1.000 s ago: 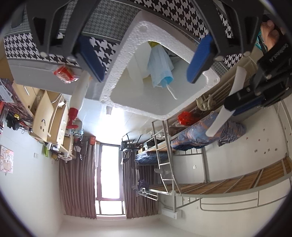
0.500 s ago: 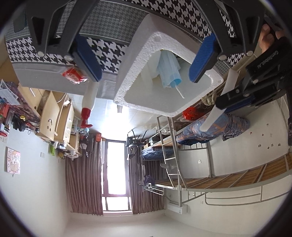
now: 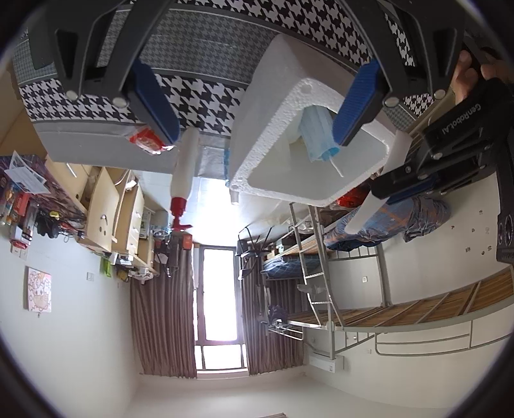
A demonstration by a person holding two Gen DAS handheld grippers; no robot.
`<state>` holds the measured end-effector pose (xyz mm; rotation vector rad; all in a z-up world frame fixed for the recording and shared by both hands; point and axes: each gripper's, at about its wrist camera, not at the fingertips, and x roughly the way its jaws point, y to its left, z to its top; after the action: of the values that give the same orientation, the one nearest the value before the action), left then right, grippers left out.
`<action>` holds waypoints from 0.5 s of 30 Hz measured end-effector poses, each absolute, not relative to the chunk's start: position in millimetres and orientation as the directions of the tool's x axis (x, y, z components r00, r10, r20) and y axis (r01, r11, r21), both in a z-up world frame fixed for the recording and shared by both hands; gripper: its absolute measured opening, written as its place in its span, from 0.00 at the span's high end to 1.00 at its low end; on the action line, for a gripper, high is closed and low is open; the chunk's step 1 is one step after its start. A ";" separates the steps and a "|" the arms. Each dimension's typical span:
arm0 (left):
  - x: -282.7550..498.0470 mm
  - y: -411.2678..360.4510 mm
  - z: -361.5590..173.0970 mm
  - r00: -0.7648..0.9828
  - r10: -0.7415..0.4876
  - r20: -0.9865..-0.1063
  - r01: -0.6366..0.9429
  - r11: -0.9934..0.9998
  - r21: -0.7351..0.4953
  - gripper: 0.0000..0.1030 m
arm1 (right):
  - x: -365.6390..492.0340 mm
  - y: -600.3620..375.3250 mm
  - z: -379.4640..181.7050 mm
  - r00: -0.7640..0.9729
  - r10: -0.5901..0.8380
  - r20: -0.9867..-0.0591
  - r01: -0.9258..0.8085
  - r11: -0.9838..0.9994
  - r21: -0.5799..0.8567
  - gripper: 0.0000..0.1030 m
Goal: Organize soft objects
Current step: 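Lower the foam stick into the box and open the left tool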
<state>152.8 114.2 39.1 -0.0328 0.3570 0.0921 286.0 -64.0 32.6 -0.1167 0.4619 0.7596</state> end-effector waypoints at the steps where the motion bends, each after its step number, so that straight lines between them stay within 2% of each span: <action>1: 153.8 114.0 39.0 0.932 0.083 -0.353 -0.095 0.995 -0.017 0.81 | 285.8 -64.7 32.3 0.630 0.636 -0.444 -0.686 0.725 0.064 0.05; 15: 173.1 113.8 34.2 0.922 0.039 -0.386 -0.053 0.998 -0.024 0.81 | 286.4 -83.8 28.8 0.660 0.605 -0.445 -0.651 0.756 0.061 0.05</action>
<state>173.1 113.8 34.2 -0.0344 0.3956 0.0471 286.4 -83.8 28.8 -0.1075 0.4641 0.7120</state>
